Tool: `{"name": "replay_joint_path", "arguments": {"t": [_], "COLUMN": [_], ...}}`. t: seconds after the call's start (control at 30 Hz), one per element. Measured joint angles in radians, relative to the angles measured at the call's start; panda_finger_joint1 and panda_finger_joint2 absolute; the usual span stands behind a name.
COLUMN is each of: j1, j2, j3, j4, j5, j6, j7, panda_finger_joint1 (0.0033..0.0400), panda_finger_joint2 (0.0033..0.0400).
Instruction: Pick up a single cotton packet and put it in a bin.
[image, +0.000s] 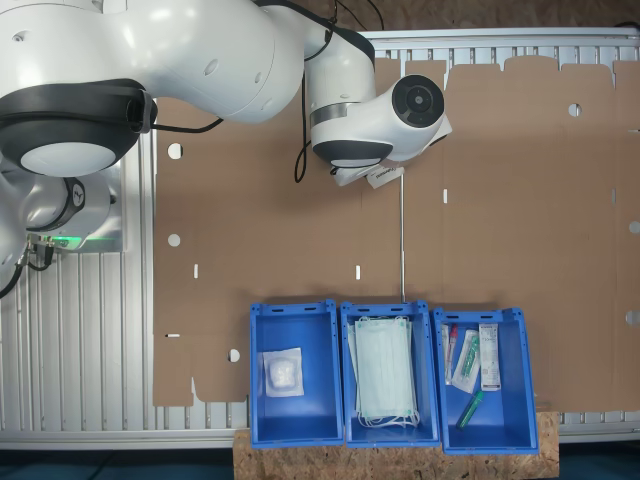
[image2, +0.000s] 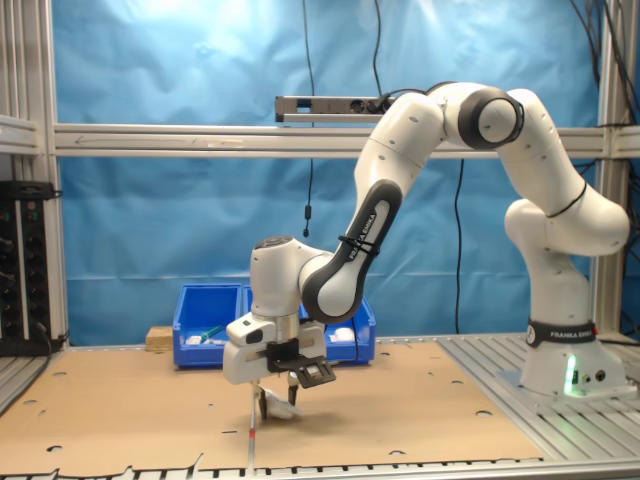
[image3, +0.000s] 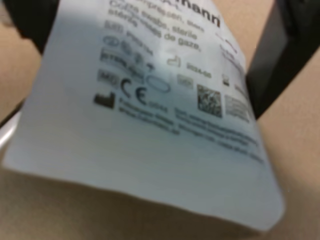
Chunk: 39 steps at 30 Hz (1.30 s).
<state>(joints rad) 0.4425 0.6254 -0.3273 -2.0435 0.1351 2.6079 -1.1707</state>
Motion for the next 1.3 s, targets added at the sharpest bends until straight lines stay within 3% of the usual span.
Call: {"name": "replay_joint_path", "arguments": {"t": [0.23, 0.27, 0.57, 0.6, 1.3], "j1": [0.000, 0.000, 0.000, 0.000, 0.000], "j2": [0.000, 0.000, 0.000, 0.000, -0.001], "j3": [0.000, 0.000, 0.000, 0.000, 0.000], "j4": [0.000, 0.000, 0.000, 0.000, 0.000], "j5": [0.000, 0.000, 0.000, 0.000, 0.000], "j6": [0.000, 0.000, 0.000, 0.000, -0.002], "j7": [0.000, 0.000, 0.000, 0.000, 0.000], "panda_finger_joint1": [0.0345, 0.0147, 0.0147, 0.0051, 0.0053], "panda_finger_joint2": [0.0345, 0.0147, 0.0147, 0.0051, 0.0053]}}
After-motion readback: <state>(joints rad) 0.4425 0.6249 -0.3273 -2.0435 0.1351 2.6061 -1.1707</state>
